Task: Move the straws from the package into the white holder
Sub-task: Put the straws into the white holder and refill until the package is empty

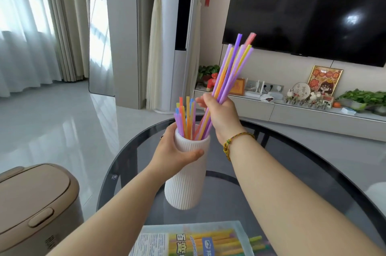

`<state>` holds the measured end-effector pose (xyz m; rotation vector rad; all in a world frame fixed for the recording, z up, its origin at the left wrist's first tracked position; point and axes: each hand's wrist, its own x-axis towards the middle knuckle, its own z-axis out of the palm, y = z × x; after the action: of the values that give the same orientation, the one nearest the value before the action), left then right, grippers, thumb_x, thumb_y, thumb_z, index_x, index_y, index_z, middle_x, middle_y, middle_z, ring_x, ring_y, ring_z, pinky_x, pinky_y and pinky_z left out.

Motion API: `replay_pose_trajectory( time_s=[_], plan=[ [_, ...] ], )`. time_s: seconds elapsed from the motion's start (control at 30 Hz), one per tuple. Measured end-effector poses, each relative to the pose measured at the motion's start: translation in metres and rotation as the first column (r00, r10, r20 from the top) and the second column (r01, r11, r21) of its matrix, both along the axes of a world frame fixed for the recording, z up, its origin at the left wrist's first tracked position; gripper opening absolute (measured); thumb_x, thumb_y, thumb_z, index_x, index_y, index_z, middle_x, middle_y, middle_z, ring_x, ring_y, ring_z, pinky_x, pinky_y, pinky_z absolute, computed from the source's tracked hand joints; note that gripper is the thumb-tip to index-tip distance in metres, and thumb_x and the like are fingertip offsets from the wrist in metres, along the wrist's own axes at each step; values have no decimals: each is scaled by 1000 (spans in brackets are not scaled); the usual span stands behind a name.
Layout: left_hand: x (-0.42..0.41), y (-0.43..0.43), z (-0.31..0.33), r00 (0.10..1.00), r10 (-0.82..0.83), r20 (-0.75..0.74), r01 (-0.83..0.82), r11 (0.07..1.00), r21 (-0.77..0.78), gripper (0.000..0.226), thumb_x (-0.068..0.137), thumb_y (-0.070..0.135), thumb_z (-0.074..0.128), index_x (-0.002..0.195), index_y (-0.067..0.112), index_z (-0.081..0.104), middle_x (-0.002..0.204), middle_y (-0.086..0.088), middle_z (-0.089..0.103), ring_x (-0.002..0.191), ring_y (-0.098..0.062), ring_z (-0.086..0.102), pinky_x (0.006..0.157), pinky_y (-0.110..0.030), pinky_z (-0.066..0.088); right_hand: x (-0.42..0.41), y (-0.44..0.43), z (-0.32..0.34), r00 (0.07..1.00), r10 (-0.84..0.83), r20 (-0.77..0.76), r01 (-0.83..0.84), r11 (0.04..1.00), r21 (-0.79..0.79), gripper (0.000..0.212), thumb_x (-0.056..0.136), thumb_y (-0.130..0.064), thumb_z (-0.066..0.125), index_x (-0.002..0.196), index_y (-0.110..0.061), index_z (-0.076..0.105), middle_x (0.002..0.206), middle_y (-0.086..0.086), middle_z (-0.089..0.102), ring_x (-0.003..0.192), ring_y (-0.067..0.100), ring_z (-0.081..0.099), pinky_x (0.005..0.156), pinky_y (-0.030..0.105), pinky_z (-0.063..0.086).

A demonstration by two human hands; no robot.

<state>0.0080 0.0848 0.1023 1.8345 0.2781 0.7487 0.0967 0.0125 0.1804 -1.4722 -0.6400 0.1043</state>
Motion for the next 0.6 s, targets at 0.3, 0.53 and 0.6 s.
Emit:
replay_pose_trajectory(
  time_s=[0.3,0.53,0.6],
  plan=[
    [-4,9,3,993,-98,-59,97,995,-19,60,66,20,77,107,39,38,99,20,54,92,3,52,62,1,43,0,-1,-16,995,102,15,-99,988,-123,17,83,-18,59,75,-29,49,77,-6,57,81,15,58,69,26,48],
    [-3,14,3,986,-145,-86,143,989,-28,61,68,23,75,113,37,36,103,20,52,98,-2,51,71,-11,42,3,-2,-24,991,132,-18,-133,978,-161,6,84,-25,59,85,-23,53,80,-7,59,77,8,59,62,19,46],
    [-3,14,2,984,-153,-95,150,988,-33,63,69,24,74,114,38,34,103,21,51,101,-6,51,74,-13,41,3,-5,-26,991,133,-29,-136,979,-153,21,83,-27,61,99,-16,55,85,-7,61,80,7,59,62,18,46]
  ],
)
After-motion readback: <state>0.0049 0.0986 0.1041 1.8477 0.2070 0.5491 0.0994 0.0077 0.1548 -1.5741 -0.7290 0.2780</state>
